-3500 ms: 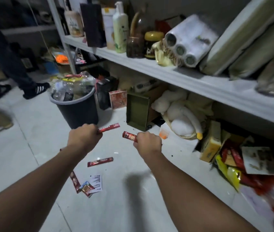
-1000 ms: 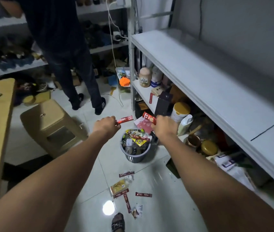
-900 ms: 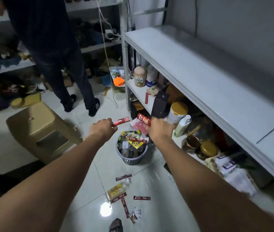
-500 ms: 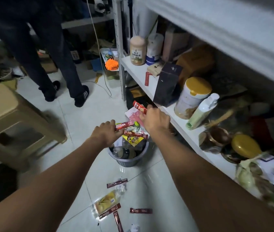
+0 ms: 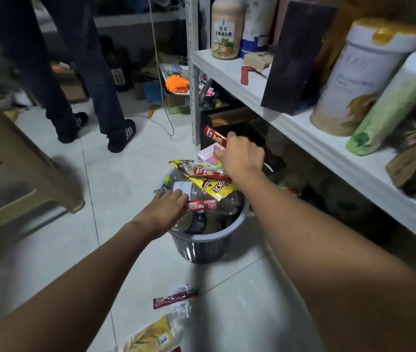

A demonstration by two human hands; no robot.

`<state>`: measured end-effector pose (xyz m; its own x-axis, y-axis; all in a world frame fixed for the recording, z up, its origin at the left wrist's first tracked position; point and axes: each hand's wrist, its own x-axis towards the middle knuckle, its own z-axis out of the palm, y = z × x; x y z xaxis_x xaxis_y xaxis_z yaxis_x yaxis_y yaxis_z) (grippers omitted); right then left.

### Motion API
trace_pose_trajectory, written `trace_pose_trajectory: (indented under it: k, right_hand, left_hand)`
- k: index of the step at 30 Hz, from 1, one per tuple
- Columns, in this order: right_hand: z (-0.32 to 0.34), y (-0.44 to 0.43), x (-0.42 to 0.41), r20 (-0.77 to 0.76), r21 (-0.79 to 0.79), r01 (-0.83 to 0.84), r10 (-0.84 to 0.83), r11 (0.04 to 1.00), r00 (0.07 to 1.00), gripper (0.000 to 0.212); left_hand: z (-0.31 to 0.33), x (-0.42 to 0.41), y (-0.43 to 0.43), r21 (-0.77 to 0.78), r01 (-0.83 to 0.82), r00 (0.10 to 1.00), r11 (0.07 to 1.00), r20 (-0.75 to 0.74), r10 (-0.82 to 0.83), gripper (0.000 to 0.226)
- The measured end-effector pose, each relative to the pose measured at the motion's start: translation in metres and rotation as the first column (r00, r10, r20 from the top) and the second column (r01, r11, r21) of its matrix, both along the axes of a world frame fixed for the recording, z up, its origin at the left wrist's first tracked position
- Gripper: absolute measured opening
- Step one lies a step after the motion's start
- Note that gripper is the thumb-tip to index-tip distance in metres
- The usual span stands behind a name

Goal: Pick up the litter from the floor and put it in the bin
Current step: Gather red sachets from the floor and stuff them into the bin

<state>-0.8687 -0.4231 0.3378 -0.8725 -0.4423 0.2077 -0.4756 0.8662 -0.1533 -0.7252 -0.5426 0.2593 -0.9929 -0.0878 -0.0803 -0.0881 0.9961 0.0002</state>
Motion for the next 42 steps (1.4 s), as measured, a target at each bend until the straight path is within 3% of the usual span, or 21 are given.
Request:
trace_pose_trajectory:
  k: [6, 8, 13, 18, 24, 32, 36, 42]
  right_hand:
    - [-0.030, -0.005, -0.013, -0.087, -0.031, -0.010, 0.007, 0.999, 0.996, 0.048]
    - [-0.036, -0.004, -0.014, -0.096, -0.037, -0.012, 0.008, 0.999, 0.995, 0.049]
    - [-0.036, 0.003, -0.009, -0.114, -0.028, -0.021, 0.018, 0.999, 0.993, 0.053]
    - [-0.031, 0.006, -0.011, -0.118, -0.027, -0.026, 0.023, 0.999, 0.993, 0.054]
    - [-0.036, 0.004, -0.008, -0.087, -0.046, -0.050, 0.046, 0.998, 0.995, 0.051]
    - [-0.043, -0.004, -0.003, -0.004, -0.005, -0.222, 0.222, 0.975, 0.975, 0.041]
    - [-0.047, -0.011, 0.000, 0.079, 0.044, -0.282, 0.278, 0.958, 0.957, 0.039]
    - [-0.050, -0.025, 0.003, 0.080, 0.075, -0.307, 0.302, 0.949, 0.950, 0.038]
  left_hand:
    - [-0.023, -0.014, 0.005, -0.307, 0.169, 0.973, 0.937, -0.098, -0.208, 0.027]
    - [-0.026, -0.014, 0.007, -0.387, 0.158, 0.954, 0.908, -0.178, -0.241, 0.033]
    - [-0.014, -0.016, 0.026, -0.380, 0.161, 0.968, 0.911, -0.119, -0.220, 0.037]
    - [-0.013, -0.022, 0.040, -0.334, 0.004, 0.993, 0.943, -0.106, -0.042, 0.047]
    - [-0.014, -0.017, 0.041, -0.339, 0.016, 0.990, 0.941, -0.123, -0.062, 0.049]
    - [0.001, -0.003, 0.010, -0.315, -0.059, 0.940, 0.947, -0.338, -0.054, 0.047]
    - [0.008, -0.003, -0.015, -0.220, -0.210, 0.955, 0.953, -0.253, 0.153, 0.056]
    - [0.004, 0.002, -0.046, -0.113, -0.457, 0.886, 0.882, -0.139, 0.442, 0.067]
